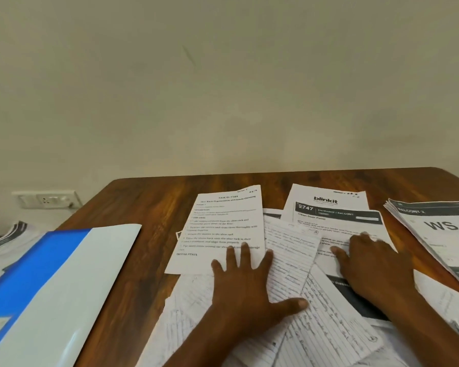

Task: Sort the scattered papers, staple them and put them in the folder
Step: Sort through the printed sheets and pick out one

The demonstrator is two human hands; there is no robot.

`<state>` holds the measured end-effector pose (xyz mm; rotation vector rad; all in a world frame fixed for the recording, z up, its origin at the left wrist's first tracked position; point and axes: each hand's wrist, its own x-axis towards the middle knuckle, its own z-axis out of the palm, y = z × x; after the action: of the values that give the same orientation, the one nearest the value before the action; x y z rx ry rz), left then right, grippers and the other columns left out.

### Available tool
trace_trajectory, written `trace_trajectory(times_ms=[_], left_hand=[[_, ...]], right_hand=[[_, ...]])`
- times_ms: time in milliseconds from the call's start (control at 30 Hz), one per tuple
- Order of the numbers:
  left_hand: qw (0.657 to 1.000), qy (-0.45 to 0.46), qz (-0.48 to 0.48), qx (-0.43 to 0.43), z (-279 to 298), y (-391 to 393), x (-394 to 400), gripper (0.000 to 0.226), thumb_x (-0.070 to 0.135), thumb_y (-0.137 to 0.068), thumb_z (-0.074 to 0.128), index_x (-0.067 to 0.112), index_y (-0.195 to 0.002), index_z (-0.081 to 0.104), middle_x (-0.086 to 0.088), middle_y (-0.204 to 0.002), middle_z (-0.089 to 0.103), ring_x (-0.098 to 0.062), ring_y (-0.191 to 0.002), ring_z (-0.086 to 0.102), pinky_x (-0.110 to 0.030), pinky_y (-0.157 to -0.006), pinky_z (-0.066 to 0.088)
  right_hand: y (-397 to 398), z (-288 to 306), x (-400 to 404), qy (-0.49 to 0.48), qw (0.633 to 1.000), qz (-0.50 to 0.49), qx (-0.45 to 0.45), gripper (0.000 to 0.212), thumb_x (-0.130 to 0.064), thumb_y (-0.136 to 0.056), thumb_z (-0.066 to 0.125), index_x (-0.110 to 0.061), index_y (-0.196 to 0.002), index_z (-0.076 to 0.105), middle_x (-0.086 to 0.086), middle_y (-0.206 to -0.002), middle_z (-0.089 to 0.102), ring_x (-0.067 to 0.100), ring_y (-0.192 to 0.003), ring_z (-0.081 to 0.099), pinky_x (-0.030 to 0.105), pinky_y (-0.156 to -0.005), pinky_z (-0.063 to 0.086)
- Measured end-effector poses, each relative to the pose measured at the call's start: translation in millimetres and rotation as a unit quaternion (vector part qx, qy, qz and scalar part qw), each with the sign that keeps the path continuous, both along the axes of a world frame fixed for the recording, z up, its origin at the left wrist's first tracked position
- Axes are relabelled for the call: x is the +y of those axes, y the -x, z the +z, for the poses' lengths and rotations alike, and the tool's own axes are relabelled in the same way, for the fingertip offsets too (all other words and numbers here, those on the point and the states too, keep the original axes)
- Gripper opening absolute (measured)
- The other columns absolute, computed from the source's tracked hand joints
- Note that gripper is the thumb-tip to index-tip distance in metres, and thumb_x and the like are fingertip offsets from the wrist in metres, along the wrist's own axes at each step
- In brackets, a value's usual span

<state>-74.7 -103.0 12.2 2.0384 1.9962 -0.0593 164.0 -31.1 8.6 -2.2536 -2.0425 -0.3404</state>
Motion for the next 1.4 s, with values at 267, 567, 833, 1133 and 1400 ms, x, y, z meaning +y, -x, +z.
trace_trajectory(times_ms=[267, 567, 833, 1133, 1400], left_hand=[[0.997, -0.06, -0.027, -0.039, 23, -36, -23, 0.115, 0.102, -0.071, 0.036, 0.04, -0.165, 0.013, 0.01, -0.173, 0.026, -0.026, -0.157, 0.024, -0.056, -0.127, 0.02], [0.95, -0.253, 0.07, -0.168, 17, -17, -12, 0.086, 0.085, -0.083, 0.056, 0.039, -0.155, 0.044, 0.018, -0.154, 0.053, -0.009, -0.14, 0.049, -0.036, -0.118, 0.035], [0.935, -0.235, 0.213, -0.159, 3, 32, 21, 0.098, 0.08, -0.078, 0.069, 0.029, -0.155, 0.038, 0.0, -0.161, 0.047, -0.03, -0.144, 0.046, -0.059, -0.119, 0.036], [0.84, -0.253, 0.268, -0.398, 1, 50, 30, 0.079, 0.032, -0.071, 0.098, 0.031, -0.138, 0.055, 0.005, -0.128, 0.07, -0.015, -0.098, 0.074, -0.045, -0.076, 0.066], [0.778, -0.226, 0.263, -0.524, -1, 69, 35, 0.075, 0.002, -0.082, 0.088, 0.022, -0.146, 0.054, -0.002, -0.111, 0.08, -0.023, -0.08, 0.082, -0.053, -0.069, 0.067]], right_hand=[[6, 2, -2, -0.091, 0.981, 0.069, 0.158, 0.05, -0.052, -0.09, 0.065, -0.018, -0.127, 0.068, 0.008, -0.13, 0.071, 0.032, -0.114, 0.07, 0.057, -0.104, 0.045], [34, -6, -19, -0.018, 0.937, 0.252, 0.242, 0.054, -0.065, -0.098, 0.051, -0.036, -0.143, 0.058, -0.009, -0.153, 0.053, 0.011, -0.144, 0.043, 0.042, -0.119, 0.021], [25, -11, -15, 0.022, 0.937, 0.277, 0.214, 0.056, -0.072, -0.093, 0.051, -0.04, -0.138, 0.062, -0.011, -0.156, 0.049, 0.002, -0.144, 0.039, 0.041, -0.119, 0.018], [20, 4, -24, 0.045, 0.917, 0.299, 0.261, 0.054, -0.075, -0.081, 0.063, -0.042, -0.122, 0.074, -0.016, -0.148, 0.057, 0.001, -0.135, 0.048, 0.034, -0.12, 0.024], [15, 7, -23, 0.07, 0.907, 0.323, 0.261, 0.045, -0.062, -0.084, 0.074, -0.039, -0.121, 0.075, -0.022, -0.14, 0.061, -0.008, -0.128, 0.044, 0.032, -0.118, 0.029]])
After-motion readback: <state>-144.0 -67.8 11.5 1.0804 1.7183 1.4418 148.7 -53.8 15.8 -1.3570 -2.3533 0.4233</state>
